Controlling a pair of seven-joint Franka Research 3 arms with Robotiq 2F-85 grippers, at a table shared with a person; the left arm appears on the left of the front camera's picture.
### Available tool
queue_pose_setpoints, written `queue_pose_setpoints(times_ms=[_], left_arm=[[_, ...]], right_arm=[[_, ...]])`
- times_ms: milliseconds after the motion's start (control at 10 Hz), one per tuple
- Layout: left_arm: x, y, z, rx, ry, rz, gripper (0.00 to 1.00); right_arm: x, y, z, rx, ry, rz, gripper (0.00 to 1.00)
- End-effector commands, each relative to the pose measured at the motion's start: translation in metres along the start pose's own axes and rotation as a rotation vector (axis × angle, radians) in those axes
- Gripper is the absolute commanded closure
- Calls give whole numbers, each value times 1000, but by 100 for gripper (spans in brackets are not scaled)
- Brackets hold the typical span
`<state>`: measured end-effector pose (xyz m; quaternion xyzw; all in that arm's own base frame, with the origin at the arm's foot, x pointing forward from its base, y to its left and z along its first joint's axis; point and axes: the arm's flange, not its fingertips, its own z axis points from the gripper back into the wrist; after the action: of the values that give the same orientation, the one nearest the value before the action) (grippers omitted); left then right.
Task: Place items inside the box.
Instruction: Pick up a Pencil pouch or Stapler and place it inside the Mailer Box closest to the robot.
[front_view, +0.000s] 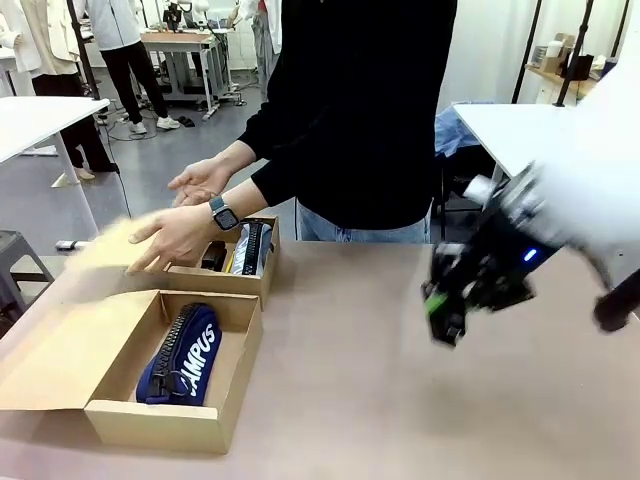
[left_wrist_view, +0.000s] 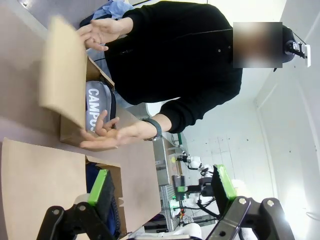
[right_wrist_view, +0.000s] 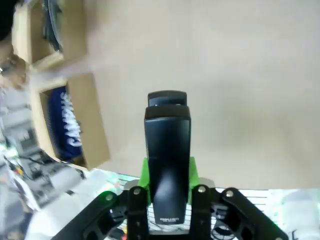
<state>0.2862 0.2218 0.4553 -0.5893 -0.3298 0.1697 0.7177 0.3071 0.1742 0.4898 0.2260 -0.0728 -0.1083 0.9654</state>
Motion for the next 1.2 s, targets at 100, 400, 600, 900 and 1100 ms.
queue_pose_setpoints(times_ms=[100, 400, 600, 900, 1100], left_arm=[[0, 0, -2, -23, -12, -19, 0], [0, 0, -2, -23, -12, -19, 0], [0, 0, -2, -23, -12, -19, 0], [0, 0, -2, -23, -12, -19, 0], [0, 0, -2, -23, -12, -19, 0]], right_arm=[[-80, -141, 2, 163, -72, -200, 67], [-66, -134, -11, 170, -16, -162, 67], [-63, -128, -11, 159, -7, -132, 67], [-62, -114, -18, 153, 19, -83, 67], [-57, -95, -18, 104, 27, -38, 67]])
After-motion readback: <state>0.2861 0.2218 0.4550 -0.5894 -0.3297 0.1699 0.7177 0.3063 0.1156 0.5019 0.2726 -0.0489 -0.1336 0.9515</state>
